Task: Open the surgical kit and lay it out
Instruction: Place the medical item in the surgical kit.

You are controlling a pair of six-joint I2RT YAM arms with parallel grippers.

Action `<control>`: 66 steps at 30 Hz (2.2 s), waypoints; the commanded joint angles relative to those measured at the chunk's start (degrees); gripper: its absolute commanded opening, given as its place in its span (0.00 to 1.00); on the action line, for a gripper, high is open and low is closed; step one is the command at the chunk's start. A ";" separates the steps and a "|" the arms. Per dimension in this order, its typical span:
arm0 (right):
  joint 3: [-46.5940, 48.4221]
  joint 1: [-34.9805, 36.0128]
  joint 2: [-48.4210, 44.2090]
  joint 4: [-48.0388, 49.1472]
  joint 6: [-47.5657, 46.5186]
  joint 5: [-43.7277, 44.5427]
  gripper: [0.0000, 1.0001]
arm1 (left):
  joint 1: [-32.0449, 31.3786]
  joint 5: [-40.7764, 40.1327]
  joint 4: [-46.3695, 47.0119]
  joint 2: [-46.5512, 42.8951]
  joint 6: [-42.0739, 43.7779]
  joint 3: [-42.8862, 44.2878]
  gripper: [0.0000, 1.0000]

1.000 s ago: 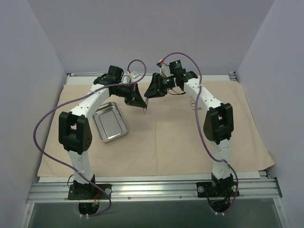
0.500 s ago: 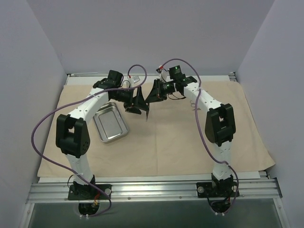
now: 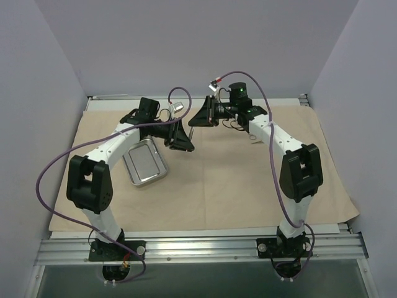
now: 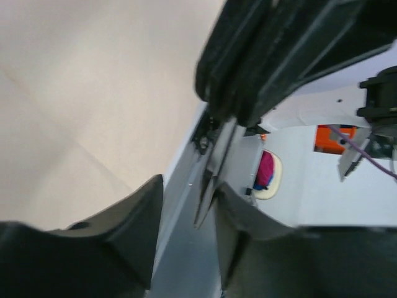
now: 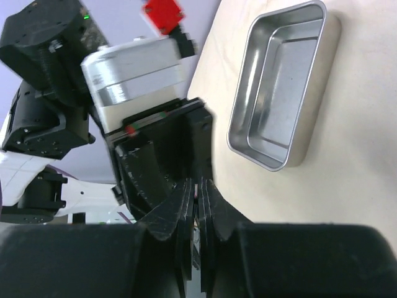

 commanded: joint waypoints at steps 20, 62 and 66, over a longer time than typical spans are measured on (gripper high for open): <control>-2.99 13.03 -25.05 -24.54 -46.22 55.00 1.00 | -0.64 7.25 12.68 -16.58 -17.20 -12.74 0.02; -27.44 42.58 -40.64 -14.59 -107.60 62.36 0.53 | -10.93 10.50 45.46 -31.26 -55.08 -34.72 0.02; -28.14 42.58 -40.72 -13.80 -108.39 62.36 0.44 | -11.19 10.59 46.43 -32.23 -55.88 -35.51 0.02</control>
